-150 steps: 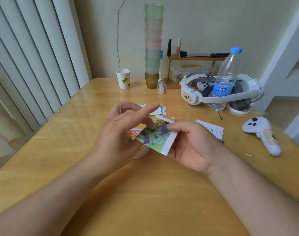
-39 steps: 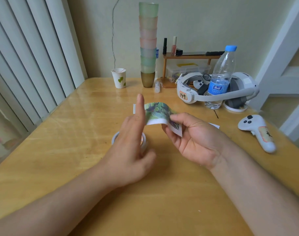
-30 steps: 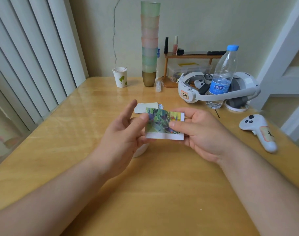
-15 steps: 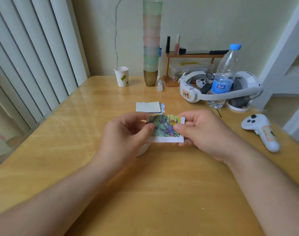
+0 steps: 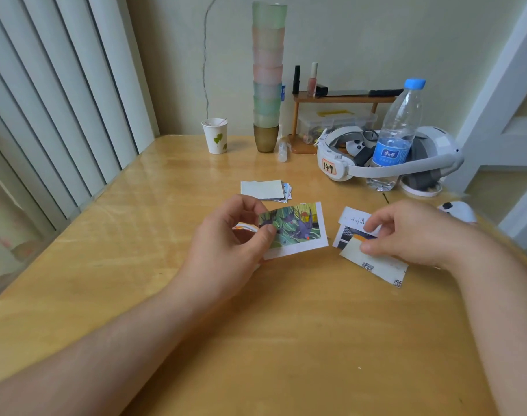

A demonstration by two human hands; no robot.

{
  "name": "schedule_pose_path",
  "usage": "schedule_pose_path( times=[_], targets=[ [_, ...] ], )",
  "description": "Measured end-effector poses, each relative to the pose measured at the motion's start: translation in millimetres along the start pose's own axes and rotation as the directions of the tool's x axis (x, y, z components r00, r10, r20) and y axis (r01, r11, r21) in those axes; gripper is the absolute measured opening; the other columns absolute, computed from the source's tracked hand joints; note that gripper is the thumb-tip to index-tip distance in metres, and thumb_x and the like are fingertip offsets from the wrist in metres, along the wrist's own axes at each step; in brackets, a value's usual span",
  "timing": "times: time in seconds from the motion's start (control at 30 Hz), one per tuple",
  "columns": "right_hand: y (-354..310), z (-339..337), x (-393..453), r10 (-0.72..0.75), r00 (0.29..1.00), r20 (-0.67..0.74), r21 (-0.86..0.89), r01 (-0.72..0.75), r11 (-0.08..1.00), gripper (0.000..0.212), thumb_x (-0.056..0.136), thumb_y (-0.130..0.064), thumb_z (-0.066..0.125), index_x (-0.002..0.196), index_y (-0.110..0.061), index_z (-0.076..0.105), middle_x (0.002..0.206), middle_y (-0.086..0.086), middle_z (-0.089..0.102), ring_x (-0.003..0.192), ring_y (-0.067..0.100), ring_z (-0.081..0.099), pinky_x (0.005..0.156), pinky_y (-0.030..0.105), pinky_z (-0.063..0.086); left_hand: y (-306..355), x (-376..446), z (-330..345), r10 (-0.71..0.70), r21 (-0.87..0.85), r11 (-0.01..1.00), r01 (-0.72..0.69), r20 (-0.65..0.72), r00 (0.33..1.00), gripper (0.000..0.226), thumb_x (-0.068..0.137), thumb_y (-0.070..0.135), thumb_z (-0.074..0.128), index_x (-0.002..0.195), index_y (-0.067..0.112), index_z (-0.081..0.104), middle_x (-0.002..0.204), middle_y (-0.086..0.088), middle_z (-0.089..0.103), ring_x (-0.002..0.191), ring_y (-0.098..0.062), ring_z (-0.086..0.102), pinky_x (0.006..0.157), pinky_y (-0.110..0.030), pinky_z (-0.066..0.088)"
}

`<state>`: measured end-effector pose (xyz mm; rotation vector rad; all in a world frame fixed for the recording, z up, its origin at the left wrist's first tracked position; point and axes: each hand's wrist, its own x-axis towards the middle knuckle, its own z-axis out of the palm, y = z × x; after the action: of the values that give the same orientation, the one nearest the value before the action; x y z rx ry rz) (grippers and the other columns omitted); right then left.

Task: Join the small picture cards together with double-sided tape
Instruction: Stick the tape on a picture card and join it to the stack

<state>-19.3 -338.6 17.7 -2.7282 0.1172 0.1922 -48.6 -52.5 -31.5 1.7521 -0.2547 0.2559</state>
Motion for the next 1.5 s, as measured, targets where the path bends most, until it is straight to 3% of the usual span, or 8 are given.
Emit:
schedule_pose_path(
  times=[0.27, 0.43, 0.53, 0.63, 0.93, 1.17, 1.33, 1.5],
  targets=[
    [2.2, 7.1, 6.5, 0.071, 0.994, 0.088, -0.178, -0.054, 0.983, 0.054, 0.067, -0.052, 0.092, 0.107, -0.029, 0.063, 0.102, -0.012, 0.055, 0.09, 0.007, 0.058, 0.077, 0.03, 0.051, 0.5, 0.8, -2.2, -0.055, -0.087, 0.995, 0.054, -0.007, 0.998, 0.019, 0.096, 0.009, 0.073, 0.094, 0.026, 0.066, 0.097, 0.003, 0.069, 0.07, -0.024, 0.072, 0.068, -0.066, 0.061],
    [0.4, 8.0, 5.3, 0.068, 0.993, 0.097, -0.127, -0.056, 0.99, 0.05, 0.07, -0.044, 0.093, 0.096, -0.028, 0.054, 0.103, -0.007, 0.058, 0.089, 0.012, 0.058, 0.071, 0.032, 0.049, 1.6, 1.3, -1.8, -0.06, -0.101, 0.993, 0.058, -0.016, 0.998, 0.02, 0.097, 0.009, 0.073, 0.093, 0.028, 0.066, 0.101, 0.0, 0.068, 0.066, -0.019, 0.068, 0.064, -0.048, 0.064],
    [-0.8, 7.3, 2.3, 0.028, 0.998, 0.065, -0.112, -0.02, 0.994, 0.043, 0.077, -0.038, 0.089, 0.097, -0.033, 0.051, 0.111, -0.008, 0.057, 0.098, 0.014, 0.059, 0.083, 0.037, 0.053, 3.2, 2.4, -1.1, -0.071, -0.138, 0.988, 0.068, -0.019, 0.997, 0.022, 0.097, 0.008, 0.071, 0.096, 0.029, 0.068, 0.108, -0.012, 0.067, 0.064, -0.015, 0.066, 0.063, -0.046, 0.065],
    [-1.2, -0.3, -1.6, -0.092, 0.996, -0.004, 0.106, 0.091, 0.99, 0.029, 0.086, -0.024, 0.081, 0.097, -0.038, 0.058, 0.107, -0.008, 0.067, 0.101, 0.017, 0.066, 0.088, 0.039, 0.054, 4.1, 4.3, -0.2, -0.075, -0.185, 0.98, 0.069, -0.027, 0.997, 0.025, 0.097, 0.005, 0.071, 0.098, 0.03, 0.073, 0.105, -0.016, 0.069, 0.072, -0.016, 0.069, 0.058, -0.034, 0.061],
    [-17.0, 0.4, 0.3, -0.158, 0.915, -0.37, 0.712, 0.389, 0.585, 0.038, 0.083, 0.004, 0.077, 0.099, -0.03, 0.077, 0.097, 0.001, 0.079, 0.087, 0.023, 0.077, 0.069, 0.04, 0.061, 7.7, 5.3, -0.4, -0.123, -0.272, 0.957, 0.106, -0.047, 0.991, 0.03, 0.098, 0.0, 0.068, 0.11, 0.026, 0.076, 0.097, -0.006, 0.066, 0.072, -0.013, 0.067, 0.066, -0.033, 0.064],
    [-28.6, -1.8, -6.9, -0.23, 0.915, -0.333, 0.922, 0.367, 0.124, 0.015, 0.076, -0.01, 0.071, 0.083, -0.023, 0.067, 0.084, 0.003, 0.071, 0.08, 0.021, 0.073, 0.06, 0.04, 0.061, 8.8, 7.6, -2.0, -0.142, -0.333, 0.937, 0.105, -0.086, 0.986, 0.028, 0.098, -0.002, 0.067, 0.115, 0.018, 0.075, 0.082, 0.004, 0.065, 0.072, -0.013, 0.069, 0.067, -0.032, 0.063],
    [-23.7, -2.2, -5.6, -0.254, 0.923, -0.288, 0.94, 0.324, 0.111, 0.019, 0.087, -0.003, 0.062, 0.089, -0.022, 0.066, 0.107, 0.007, 0.065, 0.105, 0.036, 0.071, 0.069, 0.056, 0.061, 10.2, 8.5, -4.5, -0.146, -0.349, 0.932, 0.096, -0.119, 0.982, 0.029, 0.098, -0.003, 0.066, 0.109, 0.022, 0.077, 0.084, -0.003, 0.059, 0.07, -0.015, 0.073, 0.069, -0.035, 0.064],
    [-21.7, 0.8, -4.3, -0.241, 0.94, -0.244, 0.935, 0.293, 0.199, 0.038, 0.096, 0.014, 0.051, 0.109, -0.018, 0.065, 0.112, 0.012, 0.072, 0.106, 0.036, 0.074, 0.072, 0.05, 0.064, 10.3, 8.9, -5.5, -0.136, -0.339, 0.937, 0.082, -0.138, 0.981, 0.029, 0.099, -0.002, 0.065, 0.11, 0.023, 0.076, 0.085, -0.006, 0.056, 0.068, -0.016, 0.072, 0.071, -0.038, 0.065]
  ],
)
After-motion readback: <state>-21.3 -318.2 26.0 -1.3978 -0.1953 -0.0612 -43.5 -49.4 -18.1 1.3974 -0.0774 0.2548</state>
